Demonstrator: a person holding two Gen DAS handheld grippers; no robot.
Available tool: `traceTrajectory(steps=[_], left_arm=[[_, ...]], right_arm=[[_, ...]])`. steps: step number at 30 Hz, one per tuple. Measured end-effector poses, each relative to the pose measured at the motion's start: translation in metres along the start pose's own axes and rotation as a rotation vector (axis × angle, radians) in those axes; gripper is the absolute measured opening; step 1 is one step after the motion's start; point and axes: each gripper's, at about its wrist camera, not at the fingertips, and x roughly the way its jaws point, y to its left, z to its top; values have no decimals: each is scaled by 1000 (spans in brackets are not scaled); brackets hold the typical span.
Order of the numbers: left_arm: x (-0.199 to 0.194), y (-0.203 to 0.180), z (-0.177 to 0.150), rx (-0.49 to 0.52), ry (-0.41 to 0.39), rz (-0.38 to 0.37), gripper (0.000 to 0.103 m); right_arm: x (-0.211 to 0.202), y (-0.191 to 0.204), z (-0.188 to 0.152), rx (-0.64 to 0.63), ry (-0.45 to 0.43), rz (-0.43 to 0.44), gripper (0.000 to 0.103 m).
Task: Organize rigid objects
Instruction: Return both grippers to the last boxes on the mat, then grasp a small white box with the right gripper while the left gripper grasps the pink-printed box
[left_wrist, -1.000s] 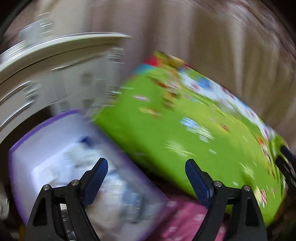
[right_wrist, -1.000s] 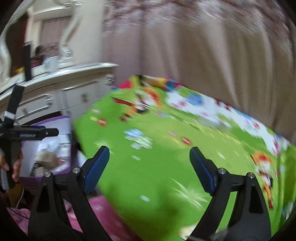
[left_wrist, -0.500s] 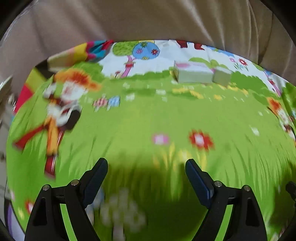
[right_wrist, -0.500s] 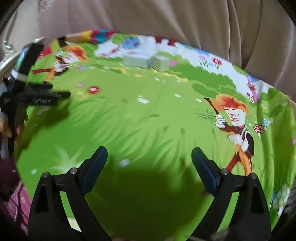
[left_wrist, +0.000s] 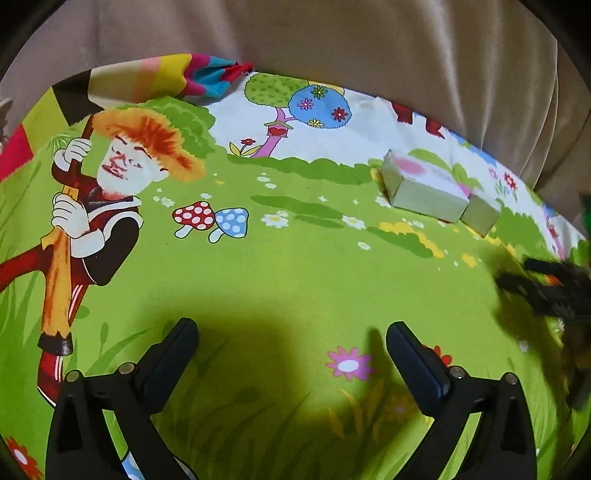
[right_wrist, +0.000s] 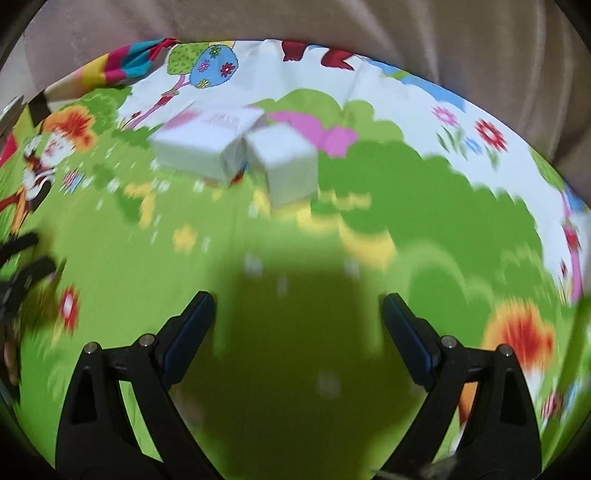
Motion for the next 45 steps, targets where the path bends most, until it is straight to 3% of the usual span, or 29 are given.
traceTrajectory(steps=[8, 9, 10, 11, 12, 14, 18, 24, 27, 30, 32, 37, 40, 45], left_arm=[[6, 1, 4, -19, -6, -17, 103], [6, 2, 3, -27, -9, -23, 103], [5, 3, 3, -33, -12, -28, 103], [5, 3, 3, -36, -14, -30, 103], [5, 4, 3, -39, -15, -32, 103], [4, 4, 4, -43, -17, -37, 103], [5, 1, 3, -37, -13, -24, 103], [8, -5, 3, 14, 10, 22, 103], [12, -15, 2, 79, 35, 72, 103], [16, -21, 5, 159, 54, 12, 103], [23, -31, 14, 281, 81, -55, 103], [48, -69, 52, 573, 77, -83, 103], [69, -91, 72, 683, 95, -134, 103], [93, -136, 110, 858, 57, -121, 103]], right_arm=[[45, -4, 71, -43, 34, 7, 94], [47, -5, 71, -42, 24, 16, 87], [44, -7, 69, -41, -7, 46, 49], [38, -7, 66, -41, -41, 44, 39], [33, -6, 61, -41, -40, 18, 38], [20, -3, 41, -68, -59, 59, 38], [-13, -17, -7, -92, -78, -1, 38], [-38, -65, -51, 56, -115, -34, 38], [-44, -65, -58, 58, -114, -54, 38], [-47, -67, -59, 59, -112, -57, 38], [-48, -66, -61, 59, -112, -60, 38], [-44, -65, -57, 59, -110, -61, 39], [-42, -65, -56, 60, -110, -57, 39], [-41, -64, -55, 56, -108, -60, 39]])
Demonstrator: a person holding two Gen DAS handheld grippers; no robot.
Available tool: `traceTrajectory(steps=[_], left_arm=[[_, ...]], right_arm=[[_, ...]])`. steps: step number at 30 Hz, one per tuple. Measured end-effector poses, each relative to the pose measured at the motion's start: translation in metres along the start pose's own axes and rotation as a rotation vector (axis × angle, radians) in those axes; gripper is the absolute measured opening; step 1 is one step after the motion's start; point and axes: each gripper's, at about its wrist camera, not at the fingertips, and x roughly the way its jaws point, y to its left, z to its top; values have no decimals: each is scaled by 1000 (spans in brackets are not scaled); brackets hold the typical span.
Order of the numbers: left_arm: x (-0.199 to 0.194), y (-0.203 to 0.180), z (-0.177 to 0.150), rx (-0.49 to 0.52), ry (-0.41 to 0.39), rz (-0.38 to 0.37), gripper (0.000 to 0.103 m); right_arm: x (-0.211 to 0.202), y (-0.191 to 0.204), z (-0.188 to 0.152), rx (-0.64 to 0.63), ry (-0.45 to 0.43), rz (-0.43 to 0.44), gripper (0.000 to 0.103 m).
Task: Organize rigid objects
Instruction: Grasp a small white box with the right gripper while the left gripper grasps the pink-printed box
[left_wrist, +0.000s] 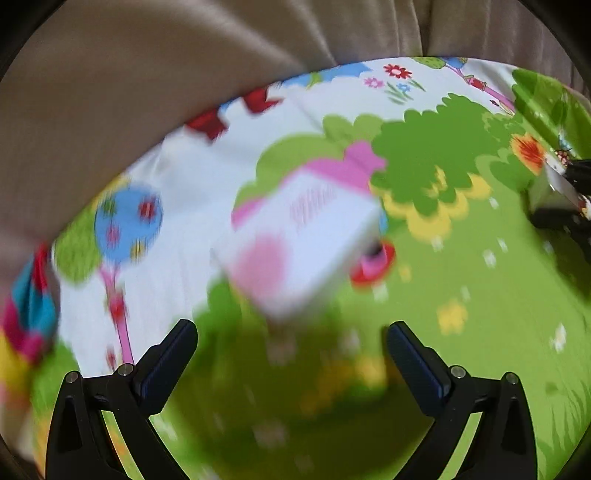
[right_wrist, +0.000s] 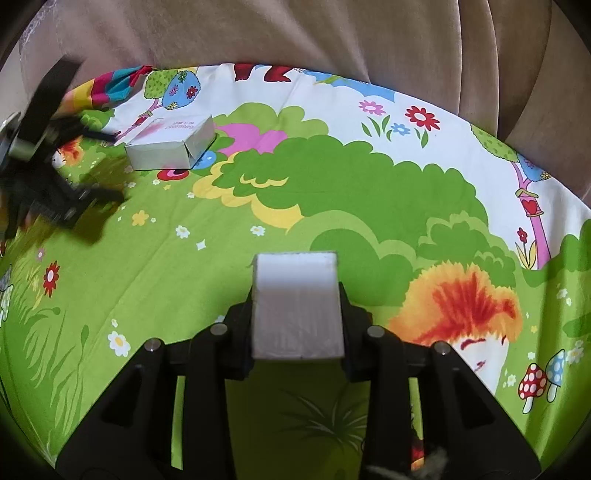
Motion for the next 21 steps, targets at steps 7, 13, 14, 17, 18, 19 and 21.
traceTrajectory(steps=[7, 13, 14, 17, 18, 19, 21], left_arm=[[28, -11, 41, 165, 38, -65, 103], [41, 9, 37, -108, 143, -94, 98], [39, 13, 31, -203, 170, -113, 94], [17, 16, -1, -484, 209, -186, 81], [10, 11, -7, -487, 201, -182, 82], [3, 3, -13, -473, 183, -171, 84], [-5, -10, -22, -413, 146, -105, 84]], right_arm=[[1, -1, 1, -4, 1, -2, 39], [2, -2, 2, -1, 1, -3, 39], [2, -2, 2, 0, 1, -3, 39], [2, -2, 3, -4, 0, -6, 39], [2, -2, 3, -4, 0, -6, 39], [2, -2, 3, -4, 0, -5, 39], [2, -2, 3, -5, 0, -6, 39]])
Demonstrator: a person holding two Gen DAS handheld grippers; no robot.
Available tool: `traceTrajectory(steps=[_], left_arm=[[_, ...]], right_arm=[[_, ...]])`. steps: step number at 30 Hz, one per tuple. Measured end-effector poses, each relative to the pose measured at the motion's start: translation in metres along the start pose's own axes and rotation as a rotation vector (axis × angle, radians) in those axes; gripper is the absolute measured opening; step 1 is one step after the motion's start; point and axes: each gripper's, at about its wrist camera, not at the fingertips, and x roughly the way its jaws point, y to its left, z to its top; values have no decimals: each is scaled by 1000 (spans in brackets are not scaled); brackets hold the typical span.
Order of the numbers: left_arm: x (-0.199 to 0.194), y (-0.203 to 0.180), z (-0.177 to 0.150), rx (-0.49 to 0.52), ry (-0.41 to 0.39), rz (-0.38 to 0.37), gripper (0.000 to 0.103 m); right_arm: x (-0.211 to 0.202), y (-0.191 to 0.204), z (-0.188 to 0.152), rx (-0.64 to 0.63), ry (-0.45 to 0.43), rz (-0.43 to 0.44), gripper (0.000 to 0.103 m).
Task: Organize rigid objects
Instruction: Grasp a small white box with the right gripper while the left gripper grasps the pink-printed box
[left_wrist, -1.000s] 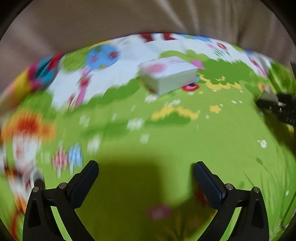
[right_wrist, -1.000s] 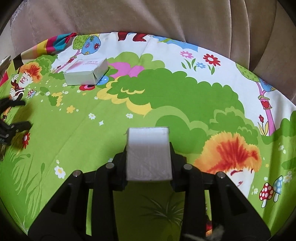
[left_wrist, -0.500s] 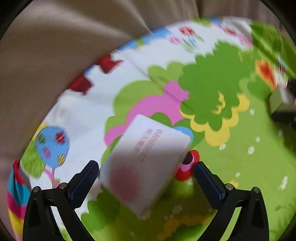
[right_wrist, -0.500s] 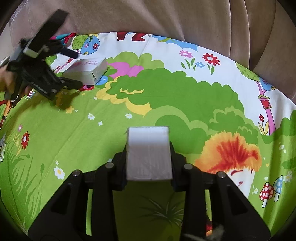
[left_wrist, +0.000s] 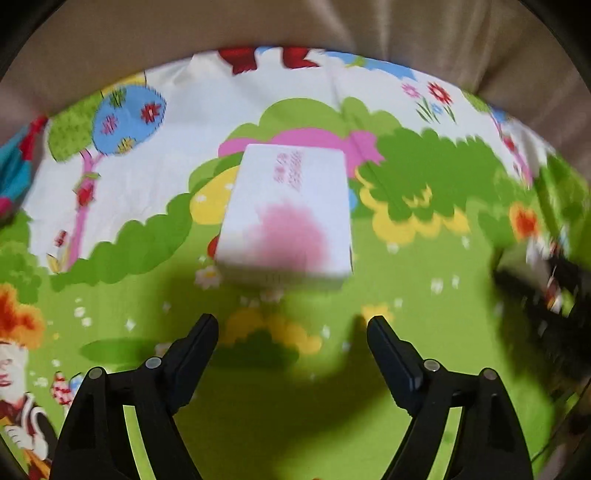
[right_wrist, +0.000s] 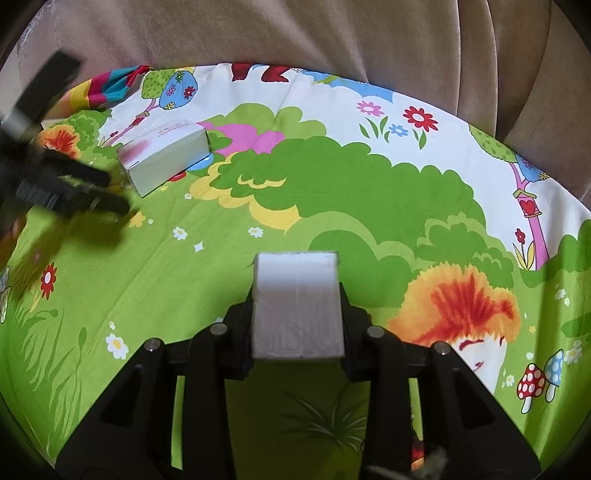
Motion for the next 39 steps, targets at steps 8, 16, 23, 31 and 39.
traceTrajectory(steps=[8, 16, 23, 31, 39], left_arm=[[15, -13, 49, 73, -117, 165, 96], [43, 5, 73, -165, -74, -55, 100], [48, -4, 69, -135, -202, 71, 66], [-9, -27, -39, -154, -221, 70, 66], [-58, -15, -130, -247, -258, 120, 67]], right_arm=[[0, -1, 1, -2, -1, -1, 39], [1, -1, 1, 7, -1, 5, 39], [0, -2, 1, 17, -1, 4, 39], [0, -1, 1, 14, -1, -3, 39], [-1, -2, 1, 23, -1, 3, 39]])
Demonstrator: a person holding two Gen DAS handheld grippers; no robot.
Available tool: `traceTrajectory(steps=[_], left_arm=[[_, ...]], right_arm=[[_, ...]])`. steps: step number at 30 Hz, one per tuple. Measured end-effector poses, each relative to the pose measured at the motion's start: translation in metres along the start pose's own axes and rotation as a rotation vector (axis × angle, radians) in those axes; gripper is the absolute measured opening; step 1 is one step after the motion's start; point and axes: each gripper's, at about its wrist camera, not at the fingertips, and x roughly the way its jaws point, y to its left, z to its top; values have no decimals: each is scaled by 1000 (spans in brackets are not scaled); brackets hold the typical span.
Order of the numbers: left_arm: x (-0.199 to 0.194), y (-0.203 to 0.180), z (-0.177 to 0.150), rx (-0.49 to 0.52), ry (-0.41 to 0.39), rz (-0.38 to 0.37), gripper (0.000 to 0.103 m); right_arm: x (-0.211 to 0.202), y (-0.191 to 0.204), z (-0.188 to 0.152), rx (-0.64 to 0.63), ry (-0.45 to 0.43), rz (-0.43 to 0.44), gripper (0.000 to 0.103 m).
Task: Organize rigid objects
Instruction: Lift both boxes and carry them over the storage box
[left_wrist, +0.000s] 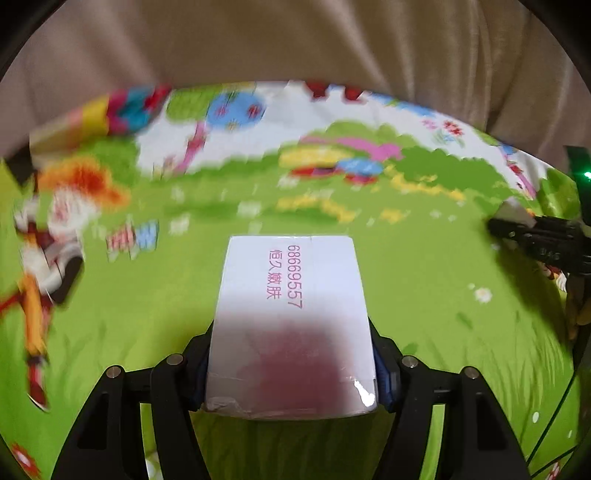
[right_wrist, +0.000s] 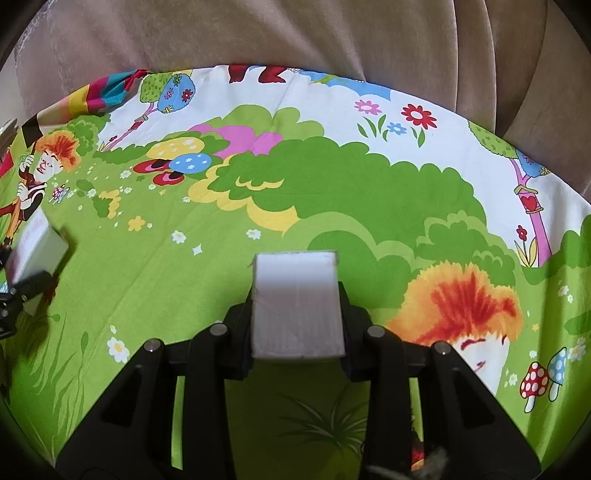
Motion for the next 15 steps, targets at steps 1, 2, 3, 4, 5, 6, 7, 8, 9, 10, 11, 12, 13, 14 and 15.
traceTrajectory(steps=[1, 2, 3, 4, 5, 6, 7, 8, 9, 10, 11, 12, 13, 14, 15], left_arm=[[-5, 1, -1, -4, -16, 8, 67], [-5, -1, -2, 2, -22, 26, 67], [-1, -3, -1, 10, -6, 33, 67], [1, -4, 0, 12, 3, 30, 67], [0, -2, -2, 6, 5, 25, 67], [-1, -1, -2, 1, 5, 22, 67], [-1, 0, -3, 0, 5, 22, 68], [1, -1, -2, 1, 5, 23, 68], [1, -1, -2, 2, 5, 25, 68], [1, -1, -2, -1, 5, 23, 68], [2, 0, -2, -4, 5, 20, 68], [1, 0, -2, -6, 5, 19, 68], [1, 0, -2, -6, 5, 20, 68], [1, 0, -2, -5, 5, 21, 68], [0, 0, -2, -5, 5, 21, 68]], right_arm=[[0, 0, 0, 0, 0, 0, 39], [0, 0, 0, -2, 0, -3, 39], [0, 0, 0, -4, 0, -5, 39], [0, 1, 0, -6, -1, -8, 39], [0, 1, 0, -8, -1, -10, 39], [0, 0, 0, -8, -1, -9, 39], [0, 1, 0, -7, -1, -8, 39], [0, 1, 0, -8, -1, -10, 39], [0, 1, 1, -10, -1, -9, 39], [1, 0, 1, -10, -1, -7, 39], [0, 0, 1, -9, -1, -7, 39], [1, 1, 1, -11, -1, -9, 39], [1, 1, 1, -12, -1, -9, 39], [1, 1, 1, -14, -2, -9, 38], [1, 0, 2, -15, -2, -10, 38]])
